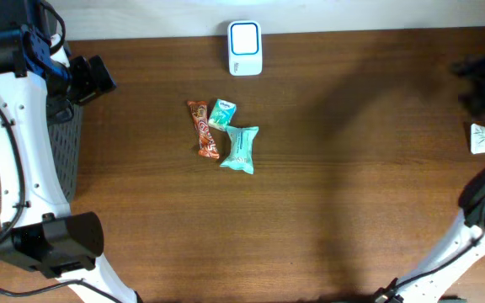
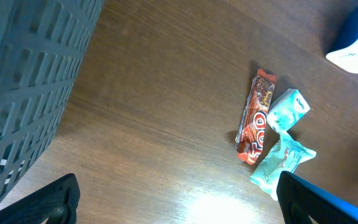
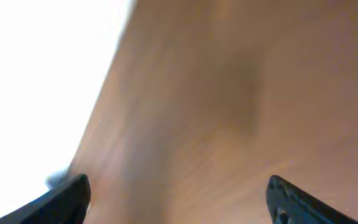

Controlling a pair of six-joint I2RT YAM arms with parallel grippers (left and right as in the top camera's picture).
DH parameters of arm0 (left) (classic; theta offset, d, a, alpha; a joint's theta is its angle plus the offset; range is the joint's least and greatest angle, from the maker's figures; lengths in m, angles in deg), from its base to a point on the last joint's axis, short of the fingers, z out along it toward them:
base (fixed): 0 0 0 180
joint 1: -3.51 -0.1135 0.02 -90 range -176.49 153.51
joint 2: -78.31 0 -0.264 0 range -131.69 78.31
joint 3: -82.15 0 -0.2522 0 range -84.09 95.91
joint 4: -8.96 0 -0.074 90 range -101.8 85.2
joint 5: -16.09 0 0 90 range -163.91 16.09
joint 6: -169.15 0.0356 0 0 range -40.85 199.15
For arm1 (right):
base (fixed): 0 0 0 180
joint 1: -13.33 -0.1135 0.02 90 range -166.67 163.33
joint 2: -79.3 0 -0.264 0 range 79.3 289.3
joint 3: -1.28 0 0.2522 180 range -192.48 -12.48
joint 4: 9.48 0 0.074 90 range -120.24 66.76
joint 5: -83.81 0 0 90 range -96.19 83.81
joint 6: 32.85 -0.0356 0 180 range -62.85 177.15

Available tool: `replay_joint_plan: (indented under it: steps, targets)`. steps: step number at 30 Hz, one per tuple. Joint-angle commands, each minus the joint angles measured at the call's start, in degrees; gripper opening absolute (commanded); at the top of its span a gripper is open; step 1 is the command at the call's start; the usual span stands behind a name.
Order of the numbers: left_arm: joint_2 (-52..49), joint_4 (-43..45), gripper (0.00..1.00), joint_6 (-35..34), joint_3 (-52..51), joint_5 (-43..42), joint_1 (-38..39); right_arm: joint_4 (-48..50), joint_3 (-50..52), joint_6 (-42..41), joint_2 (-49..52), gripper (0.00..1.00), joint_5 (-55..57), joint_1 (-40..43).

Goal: Scan the item barcode
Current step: 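Grasp the light green packet with the right gripper, then hold the packet under the scanner, then move it to the right side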

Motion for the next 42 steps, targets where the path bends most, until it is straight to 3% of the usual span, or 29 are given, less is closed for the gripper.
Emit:
replay_joint_plan:
  steps: [1, 3, 6, 9, 10, 12, 14, 19, 21, 26, 33, 37, 41, 42]
  targets:
    - [1.0, -0.1, 0.99, -0.4, 0.0, 0.0, -0.3, -9.9, -0.5, 13.4, -0.9, 0.89, -14.5, -10.0]
    - [1.0, -0.1, 0.99, -0.4, 0.0, 0.0, -0.3, -18.3, -0.5, 19.8, -0.9, 0.91, -10.1, -16.9]
    - [1.0, -0.1, 0.99, -0.4, 0.0, 0.0, -0.3, -25.7, -0.5, 20.3, -0.9, 1.0, 3.2, -28.3]
    - [1.0, -0.1, 0.99, -0.4, 0.0, 0.0, -0.3, -25.6, -0.5, 20.3, -0.9, 0.99, 8.6, -38.5]
    - [1.0, -0.1, 0.99, -0.4, 0.0, 0.0, -0.3, -24.9, -0.5, 20.3, -0.9, 0.99, 9.1, -41.1]
    - [1.0, -0.1, 0.99, -0.4, 0.0, 0.0, -0.3, -22.3, -0.5, 20.1, -0.9, 0.86, 9.2, -48.0]
    - [1.0, -0.1, 0.99, -0.4, 0.0, 0.0, -0.3, -21.2, -0.5, 14.4, -0.9, 0.85, 14.9, -52.8]
    - [1.0, -0.1, 0.99, -0.4, 0.0, 0.0, -0.3, -20.7, -0.5, 2.7, -0.9, 0.73, 38.2, -62.1]
    - [1.0, -0.1, 0.99, -0.4, 0.0, 0.0, -0.3, -19.7, -0.5, -2.5, -0.3, 0.73, 46.6, -65.7]
    - [1.0, -0.1, 0.99, -0.4, 0.0, 0.0, -0.3, -17.4, -0.2, -4.4, 1.1, 0.72, 46.7, -71.1]
    - [1.0, -0.1, 0.99, -0.4, 0.0, 0.0, -0.3, -17.0, 2.9, -8.5, 3.1, 0.69, 50.1, -70.6]
    - [1.0, -0.1, 0.99, -0.4, 0.0, 0.0, -0.3, -15.5, 4.0, -8.5, 3.5, 0.53, 49.0, -70.7]
    - [1.0, -0.1, 0.99, -0.4, 0.0, 0.0, -0.3, -15.3, 3.5, -7.7, 3.4, 0.17, 49.0, -70.6]
    - [1.0, -0.1, 0.99, -0.4, 0.0, 0.0, -0.3, -15.4, 1.9, -4.9, 3.3, 0.04, 49.0, -70.2]
